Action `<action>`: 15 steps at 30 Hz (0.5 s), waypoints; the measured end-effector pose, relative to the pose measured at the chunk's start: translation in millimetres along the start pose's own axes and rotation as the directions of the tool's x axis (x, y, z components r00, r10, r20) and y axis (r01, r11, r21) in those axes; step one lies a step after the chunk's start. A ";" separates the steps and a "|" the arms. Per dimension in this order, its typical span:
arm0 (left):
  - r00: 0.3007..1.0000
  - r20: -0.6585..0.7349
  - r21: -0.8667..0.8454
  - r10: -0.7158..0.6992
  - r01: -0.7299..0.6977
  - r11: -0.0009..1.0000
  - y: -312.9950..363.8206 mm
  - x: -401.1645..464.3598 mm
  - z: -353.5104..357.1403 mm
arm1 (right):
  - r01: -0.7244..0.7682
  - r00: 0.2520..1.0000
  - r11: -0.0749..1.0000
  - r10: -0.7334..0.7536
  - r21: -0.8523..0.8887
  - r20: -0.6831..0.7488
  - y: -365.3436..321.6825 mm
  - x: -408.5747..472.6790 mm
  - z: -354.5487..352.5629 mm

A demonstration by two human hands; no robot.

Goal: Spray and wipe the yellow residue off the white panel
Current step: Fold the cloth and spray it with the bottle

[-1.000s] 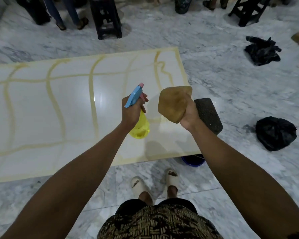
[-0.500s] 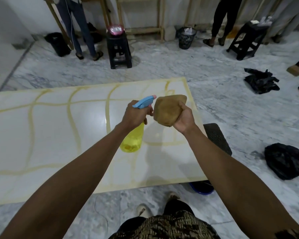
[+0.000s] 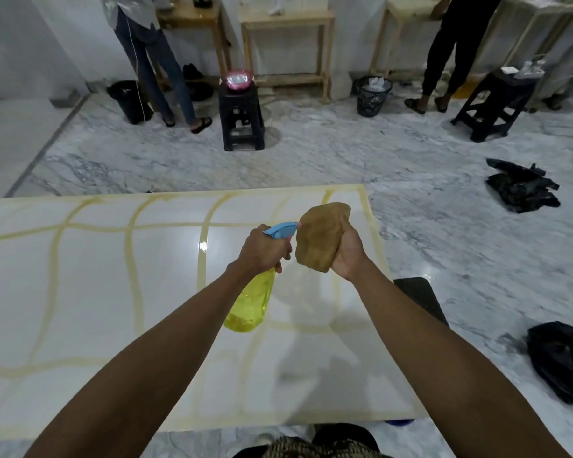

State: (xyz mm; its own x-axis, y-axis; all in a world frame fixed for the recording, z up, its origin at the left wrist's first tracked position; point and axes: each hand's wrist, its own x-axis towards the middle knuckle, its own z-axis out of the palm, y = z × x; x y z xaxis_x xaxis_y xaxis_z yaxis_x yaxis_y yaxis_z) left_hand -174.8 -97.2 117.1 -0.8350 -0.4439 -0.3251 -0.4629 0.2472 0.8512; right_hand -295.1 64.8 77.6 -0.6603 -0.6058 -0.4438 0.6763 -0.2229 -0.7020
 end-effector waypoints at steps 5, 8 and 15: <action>0.999 0.005 0.054 -0.051 0.050 0.997 15.5 38.9 17.3 | -0.021 0.999 1.000 0.020 0.019 0.032 -20.2 31.9 -19.1; 0.997 -0.012 0.055 -0.071 0.071 0.996 23.8 55.2 26.6 | -0.050 0.998 0.998 0.049 0.029 0.035 -27.3 47.0 -28.0; 0.992 -0.063 0.124 -0.111 0.118 0.985 29.8 78.0 48.4 | -0.094 0.995 0.995 0.092 0.042 0.035 -37.9 66.6 -43.9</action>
State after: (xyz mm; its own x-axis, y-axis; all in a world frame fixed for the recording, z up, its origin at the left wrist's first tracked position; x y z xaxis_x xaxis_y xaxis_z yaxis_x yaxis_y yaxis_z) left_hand -268.2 -82.8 97.1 -0.7580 -0.5224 -0.3906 -0.5916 0.2982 0.7491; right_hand -379.0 66.4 50.2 -0.5832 -0.6505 -0.4866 0.7483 -0.1970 -0.6334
